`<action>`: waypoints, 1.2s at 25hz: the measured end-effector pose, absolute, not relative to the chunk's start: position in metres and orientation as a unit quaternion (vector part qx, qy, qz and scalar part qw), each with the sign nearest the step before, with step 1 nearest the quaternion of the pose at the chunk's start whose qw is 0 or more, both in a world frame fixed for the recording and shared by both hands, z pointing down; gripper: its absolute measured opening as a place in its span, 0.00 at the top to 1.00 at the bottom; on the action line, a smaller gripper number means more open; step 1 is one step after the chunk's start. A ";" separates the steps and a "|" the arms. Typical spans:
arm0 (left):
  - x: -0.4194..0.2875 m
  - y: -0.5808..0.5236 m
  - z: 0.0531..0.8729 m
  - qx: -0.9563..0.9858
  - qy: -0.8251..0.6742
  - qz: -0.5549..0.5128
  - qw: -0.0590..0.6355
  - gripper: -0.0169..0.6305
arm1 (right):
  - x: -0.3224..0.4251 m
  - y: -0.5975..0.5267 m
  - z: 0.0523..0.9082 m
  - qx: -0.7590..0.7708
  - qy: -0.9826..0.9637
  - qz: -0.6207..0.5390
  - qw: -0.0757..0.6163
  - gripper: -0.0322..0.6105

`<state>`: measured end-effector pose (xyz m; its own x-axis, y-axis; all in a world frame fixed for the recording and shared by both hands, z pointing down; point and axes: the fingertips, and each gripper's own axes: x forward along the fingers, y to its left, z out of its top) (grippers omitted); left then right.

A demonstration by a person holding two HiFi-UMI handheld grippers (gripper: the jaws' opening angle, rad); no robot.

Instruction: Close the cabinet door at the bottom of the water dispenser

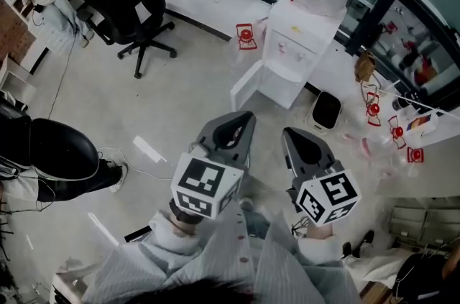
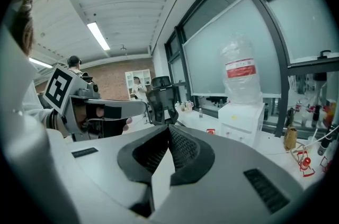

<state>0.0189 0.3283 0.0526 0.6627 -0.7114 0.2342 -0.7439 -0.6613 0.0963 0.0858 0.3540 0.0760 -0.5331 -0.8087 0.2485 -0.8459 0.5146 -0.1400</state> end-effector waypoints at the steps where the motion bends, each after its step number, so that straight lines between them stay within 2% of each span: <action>1: 0.017 0.317 0.052 0.907 -0.401 0.088 0.092 0.96 | 0.084 0.343 0.076 0.478 -0.866 0.123 0.076 0.93; 18: -0.009 0.132 0.065 0.921 -0.358 0.113 0.106 0.96 | 0.058 0.167 0.093 0.508 -0.841 0.160 0.091 0.93; 30: -0.008 0.057 0.101 0.920 -0.337 0.142 0.142 0.96 | 0.072 0.106 0.122 0.539 -0.811 0.208 0.097 0.93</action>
